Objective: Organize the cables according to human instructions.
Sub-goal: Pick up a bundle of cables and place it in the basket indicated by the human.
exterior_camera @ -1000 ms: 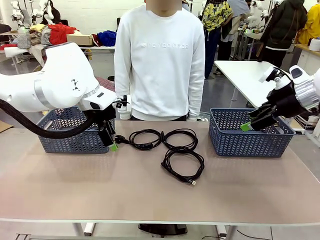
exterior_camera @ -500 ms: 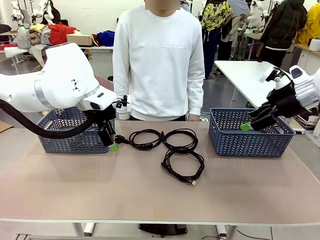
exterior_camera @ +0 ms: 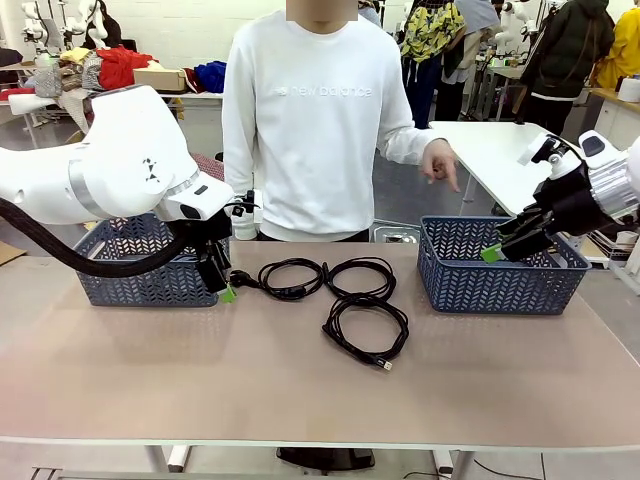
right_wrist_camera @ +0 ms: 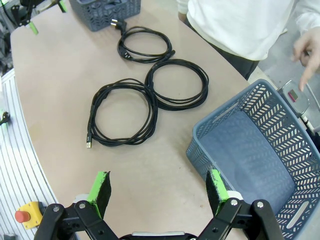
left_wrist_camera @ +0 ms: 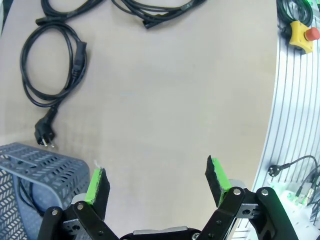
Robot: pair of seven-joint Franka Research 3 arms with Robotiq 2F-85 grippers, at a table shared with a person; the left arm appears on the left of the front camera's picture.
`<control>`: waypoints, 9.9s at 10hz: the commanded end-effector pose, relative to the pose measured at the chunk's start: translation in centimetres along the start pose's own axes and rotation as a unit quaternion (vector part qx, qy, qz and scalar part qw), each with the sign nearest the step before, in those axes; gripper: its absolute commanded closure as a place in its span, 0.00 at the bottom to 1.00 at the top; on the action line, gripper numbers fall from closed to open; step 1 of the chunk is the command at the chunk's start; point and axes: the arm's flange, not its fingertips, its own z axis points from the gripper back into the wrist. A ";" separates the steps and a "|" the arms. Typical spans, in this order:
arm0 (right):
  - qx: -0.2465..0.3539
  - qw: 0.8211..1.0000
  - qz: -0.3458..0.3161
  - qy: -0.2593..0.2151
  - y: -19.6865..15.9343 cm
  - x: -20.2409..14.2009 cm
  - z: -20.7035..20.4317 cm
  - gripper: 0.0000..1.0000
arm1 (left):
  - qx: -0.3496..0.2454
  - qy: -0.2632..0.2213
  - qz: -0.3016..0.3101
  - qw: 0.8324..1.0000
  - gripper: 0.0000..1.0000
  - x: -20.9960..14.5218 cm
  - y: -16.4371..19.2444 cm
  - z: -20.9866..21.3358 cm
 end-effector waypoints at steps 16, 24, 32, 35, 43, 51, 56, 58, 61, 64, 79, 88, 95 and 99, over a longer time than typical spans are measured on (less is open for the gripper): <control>0.013 0.997 0.026 0.078 3.4 5.3 -4.8 0.00 | -0.001 0.001 0.001 1.000 0.00 0.0 0.0 0.2; 0.040 0.980 0.038 0.194 9.0 7.5 -15.6 0.00 | -0.001 0.001 0.001 1.000 0.00 0.0 0.0 0.2; 0.045 0.979 0.051 0.192 9.4 6.5 -16.1 0.00 | -0.001 0.001 0.001 1.000 0.00 0.0 0.0 0.2; 0.068 0.975 0.053 0.206 10.8 8.0 -19.8 0.00 | -0.001 0.001 0.001 1.000 0.00 0.0 0.0 0.2; 0.078 0.959 0.060 0.267 12.7 6.9 -27.3 0.00 | -0.001 0.001 0.001 1.000 0.00 0.0 0.0 0.2; 0.088 0.951 0.063 0.291 13.1 6.3 -29.9 0.00 | -0.001 0.001 0.001 1.000 0.00 0.0 0.0 0.2; 0.086 0.945 0.069 0.309 13.4 6.3 -30.7 0.20 | -0.001 0.001 0.001 1.000 0.00 0.0 0.0 0.2; 0.088 0.944 0.064 0.313 13.4 6.4 -30.8 0.40 | -0.001 0.001 0.001 1.000 0.00 0.0 0.0 0.2; 0.085 0.946 0.059 0.307 13.4 6.6 -30.5 0.45 | -0.001 0.001 0.001 1.000 0.00 0.0 0.0 0.2; 0.090 0.944 0.057 0.312 13.3 6.4 -30.7 1.00 | -0.001 0.001 0.001 1.000 0.00 0.0 0.0 0.2; 0.034 0.921 0.228 0.313 7.9 12.7 -12.8 1.00 | -0.001 0.001 0.001 1.000 0.00 0.0 0.0 0.2; 0.020 0.908 0.243 0.340 -9.7 11.2 -9.1 1.00 | -0.001 0.001 0.001 1.000 0.00 0.0 0.0 0.2; 0.024 0.914 0.228 0.335 -9.3 10.7 -9.6 0.89 | -0.001 0.001 0.001 1.000 0.00 0.0 0.0 0.2; 0.019 0.914 0.234 0.331 -11.5 8.5 -11.0 0.89 | -0.001 0.001 0.001 1.000 0.00 0.0 0.0 0.2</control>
